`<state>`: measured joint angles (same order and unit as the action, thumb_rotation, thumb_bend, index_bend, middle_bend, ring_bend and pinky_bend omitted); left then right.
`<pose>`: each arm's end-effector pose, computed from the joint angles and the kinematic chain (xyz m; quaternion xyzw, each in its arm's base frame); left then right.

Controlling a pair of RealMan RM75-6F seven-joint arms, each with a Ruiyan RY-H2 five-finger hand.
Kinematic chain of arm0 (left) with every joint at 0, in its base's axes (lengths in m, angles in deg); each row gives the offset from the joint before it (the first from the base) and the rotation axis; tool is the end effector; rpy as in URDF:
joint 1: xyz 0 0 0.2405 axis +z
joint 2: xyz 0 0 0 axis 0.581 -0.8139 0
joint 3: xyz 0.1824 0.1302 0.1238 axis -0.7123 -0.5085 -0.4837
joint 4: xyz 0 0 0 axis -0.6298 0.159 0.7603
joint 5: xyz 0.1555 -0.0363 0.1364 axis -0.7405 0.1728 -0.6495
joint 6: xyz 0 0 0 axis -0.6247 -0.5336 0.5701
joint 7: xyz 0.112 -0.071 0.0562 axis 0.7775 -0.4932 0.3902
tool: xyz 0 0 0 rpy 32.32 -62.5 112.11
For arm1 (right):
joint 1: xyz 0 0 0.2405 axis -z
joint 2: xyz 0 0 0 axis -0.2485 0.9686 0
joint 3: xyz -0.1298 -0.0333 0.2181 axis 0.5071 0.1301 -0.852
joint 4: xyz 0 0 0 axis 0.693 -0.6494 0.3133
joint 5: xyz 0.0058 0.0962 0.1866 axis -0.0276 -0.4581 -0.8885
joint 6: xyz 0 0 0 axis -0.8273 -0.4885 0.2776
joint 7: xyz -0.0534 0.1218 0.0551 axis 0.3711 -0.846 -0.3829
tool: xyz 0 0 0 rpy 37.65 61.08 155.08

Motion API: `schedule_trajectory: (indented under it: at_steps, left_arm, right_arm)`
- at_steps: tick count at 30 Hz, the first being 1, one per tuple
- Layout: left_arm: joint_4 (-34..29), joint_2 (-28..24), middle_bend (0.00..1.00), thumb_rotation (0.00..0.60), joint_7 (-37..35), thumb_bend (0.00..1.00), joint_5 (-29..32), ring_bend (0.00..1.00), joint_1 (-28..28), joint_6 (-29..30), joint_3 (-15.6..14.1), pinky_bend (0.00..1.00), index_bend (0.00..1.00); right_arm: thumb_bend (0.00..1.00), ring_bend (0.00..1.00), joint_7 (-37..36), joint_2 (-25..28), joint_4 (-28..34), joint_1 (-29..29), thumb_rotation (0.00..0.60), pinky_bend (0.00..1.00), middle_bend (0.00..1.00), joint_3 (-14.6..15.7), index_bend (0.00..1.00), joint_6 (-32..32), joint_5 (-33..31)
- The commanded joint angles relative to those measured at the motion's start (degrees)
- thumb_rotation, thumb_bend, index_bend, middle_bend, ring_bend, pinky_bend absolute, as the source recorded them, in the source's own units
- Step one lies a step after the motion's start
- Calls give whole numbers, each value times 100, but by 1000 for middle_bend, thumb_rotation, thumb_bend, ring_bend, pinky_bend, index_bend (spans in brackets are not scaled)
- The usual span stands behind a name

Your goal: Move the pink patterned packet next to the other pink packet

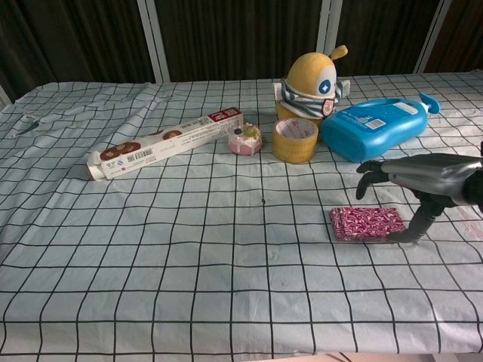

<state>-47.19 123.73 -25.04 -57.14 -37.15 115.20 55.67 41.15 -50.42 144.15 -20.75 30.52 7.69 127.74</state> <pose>-0.3089 0.1337 0.1567 -0.6636 -0.3522 -0.3900 0.5324 -0.2049 -0.2863 -0.0110 0.7673 -0.4284 0.2025 0.4322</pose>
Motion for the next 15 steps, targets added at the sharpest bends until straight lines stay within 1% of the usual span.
schedule_trajectory:
  at_steps: [1, 10, 15]
  left_arm:
    - [5, 2, 48, 600, -5, 450, 9, 0, 0, 4, 7, 0, 0]
    - [-2, -17, 48, 600, -31, 451, -26, 0, -31, -8, 8, 0, 0]
    - [2, -30, 48, 600, -60, 450, -6, 0, -39, -19, 13, 0, 0]
  right_arm:
    - [202, 0, -84, -2, -42, -44, 600, 0, 0, 58, 259, 8, -11]
    - [202, 0, -271, -63, -109, -146, 600, 0, 0, 215, 280, 66, 33]
    - [201, 0, -343, -116, -156, -209, 600, 0, 0, 251, 320, 107, 15]
